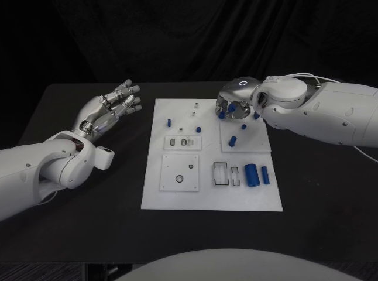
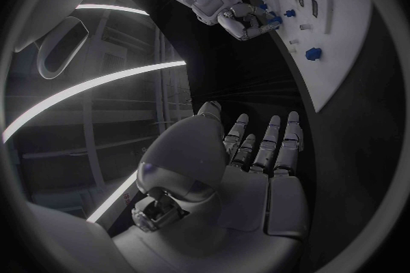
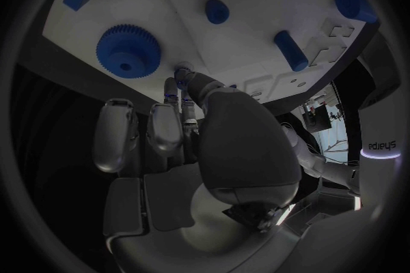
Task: Assemble the parts on the task board
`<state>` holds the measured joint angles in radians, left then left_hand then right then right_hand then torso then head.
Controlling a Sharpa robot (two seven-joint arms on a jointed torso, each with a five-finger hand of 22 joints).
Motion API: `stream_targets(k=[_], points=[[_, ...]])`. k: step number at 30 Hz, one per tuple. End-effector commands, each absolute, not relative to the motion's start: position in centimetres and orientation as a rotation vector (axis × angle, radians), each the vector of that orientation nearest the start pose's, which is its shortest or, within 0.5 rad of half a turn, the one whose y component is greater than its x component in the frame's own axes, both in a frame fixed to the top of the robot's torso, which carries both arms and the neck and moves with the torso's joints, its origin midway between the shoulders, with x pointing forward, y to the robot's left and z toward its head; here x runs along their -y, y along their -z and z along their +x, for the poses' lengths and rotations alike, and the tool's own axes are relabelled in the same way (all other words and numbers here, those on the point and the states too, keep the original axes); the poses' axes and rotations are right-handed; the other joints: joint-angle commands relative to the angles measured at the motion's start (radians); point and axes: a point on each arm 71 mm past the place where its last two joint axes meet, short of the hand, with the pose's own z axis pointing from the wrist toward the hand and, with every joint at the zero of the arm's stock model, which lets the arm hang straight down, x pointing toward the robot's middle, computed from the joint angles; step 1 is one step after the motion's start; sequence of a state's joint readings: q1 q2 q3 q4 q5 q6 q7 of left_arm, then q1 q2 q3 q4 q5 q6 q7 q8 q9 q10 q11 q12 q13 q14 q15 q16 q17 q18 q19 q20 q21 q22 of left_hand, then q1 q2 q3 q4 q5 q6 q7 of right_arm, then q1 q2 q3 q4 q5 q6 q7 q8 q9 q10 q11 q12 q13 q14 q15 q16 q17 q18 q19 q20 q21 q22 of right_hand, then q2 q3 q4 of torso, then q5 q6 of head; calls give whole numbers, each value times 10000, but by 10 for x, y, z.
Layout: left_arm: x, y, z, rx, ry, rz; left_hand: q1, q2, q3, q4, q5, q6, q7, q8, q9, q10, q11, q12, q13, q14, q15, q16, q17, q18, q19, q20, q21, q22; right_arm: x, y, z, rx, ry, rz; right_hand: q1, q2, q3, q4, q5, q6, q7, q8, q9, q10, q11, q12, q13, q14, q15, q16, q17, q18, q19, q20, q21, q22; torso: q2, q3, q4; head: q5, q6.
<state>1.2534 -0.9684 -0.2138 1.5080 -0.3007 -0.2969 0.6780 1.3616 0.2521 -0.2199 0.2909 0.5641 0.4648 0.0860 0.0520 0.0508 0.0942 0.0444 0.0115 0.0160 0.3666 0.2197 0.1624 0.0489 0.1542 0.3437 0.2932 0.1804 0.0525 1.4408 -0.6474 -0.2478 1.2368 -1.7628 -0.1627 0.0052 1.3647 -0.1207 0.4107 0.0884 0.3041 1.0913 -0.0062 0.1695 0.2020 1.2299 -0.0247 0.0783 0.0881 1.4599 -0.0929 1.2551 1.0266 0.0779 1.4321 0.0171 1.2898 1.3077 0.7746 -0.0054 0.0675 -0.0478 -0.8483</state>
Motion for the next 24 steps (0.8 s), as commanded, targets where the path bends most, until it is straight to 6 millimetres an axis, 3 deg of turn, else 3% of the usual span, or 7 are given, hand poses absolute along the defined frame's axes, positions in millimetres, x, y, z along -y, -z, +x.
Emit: stream_targets(k=[1, 8, 13, 20, 24], points=[[-268, 188, 466, -13377, 15024, -5914, 79, 18, 45, 3, 37, 5, -24, 31, 3, 27, 69, 56, 16, 27, 26, 40, 9, -110, 54, -15, -19, -3, 180, 147, 549, -15988, -2935, -6901, -134, 4, -74, 39, -6, 358, 304, 39, 529, 80, 43, -44, -19, 86, -24, 57, 42, -126, 95, 15, 93, 1192, -3, 6, -25, -13, 32], [-267, 188, 466, -13417, 15016, -5938, 81, 17, 46, 3, 38, 2, -23, 31, 2, 21, 70, 55, 15, 22, 26, 39, 8, -111, 45, -15, -24, -4, 176, 142, 551, -15956, -2810, -6871, -180, -19, -116, 62, -5, 386, 296, 51, 559, 125, 39, -60, -34, 105, -24, 70, 62, -132, 113, 15, 116, 1212, -1, -3, -11, -27, 94], [-267, 188, 466, -13440, 14999, -5956, 84, 16, 48, 3, 39, 6, -21, 32, 3, 20, 71, 54, 14, 21, 27, 40, 8, -112, 46, -15, -24, -4, 176, 143, 553, -16101, -2672, -6873, -206, -34, -132, 76, 2, 347, 297, 23, 567, 109, 48, -97, -57, 112, -20, 67, 60, -130, 112, 16, 104, 1212, -7, -5, -33, -10, 75], [-267, 188, 466, -13466, 15007, -5959, 89, 15, 51, 2, 42, 7, -20, 32, 3, 14, 72, 53, 13, 14, 27, 38, 7, -113, 39, -15, -28, -5, 174, 143, 557, -16153, -2534, -6853, -240, -49, -143, 98, 7, 262, 305, -36, 571, 55, 69, -146, -95, 111, -10, 59, 56, -134, 119, 22, 113, 1228, 8, -19, 45, -117, 126], [-266, 189, 467, -13471, 15027, -5949, 89, 15, 51, 2, 42, 7, -20, 32, 3, 14, 72, 53, 13, 14, 27, 38, 7, -113, 39, -15, -28, -5, 169, 141, 560, -16050, -2522, -6838, -254, -56, -149, 107, 5, 252, 306, -45, 573, 54, 74, -147, -100, 114, -8, 66, 68, -138, 126, 23, 127, 1237, 7, -13, 40, -120, 160]])
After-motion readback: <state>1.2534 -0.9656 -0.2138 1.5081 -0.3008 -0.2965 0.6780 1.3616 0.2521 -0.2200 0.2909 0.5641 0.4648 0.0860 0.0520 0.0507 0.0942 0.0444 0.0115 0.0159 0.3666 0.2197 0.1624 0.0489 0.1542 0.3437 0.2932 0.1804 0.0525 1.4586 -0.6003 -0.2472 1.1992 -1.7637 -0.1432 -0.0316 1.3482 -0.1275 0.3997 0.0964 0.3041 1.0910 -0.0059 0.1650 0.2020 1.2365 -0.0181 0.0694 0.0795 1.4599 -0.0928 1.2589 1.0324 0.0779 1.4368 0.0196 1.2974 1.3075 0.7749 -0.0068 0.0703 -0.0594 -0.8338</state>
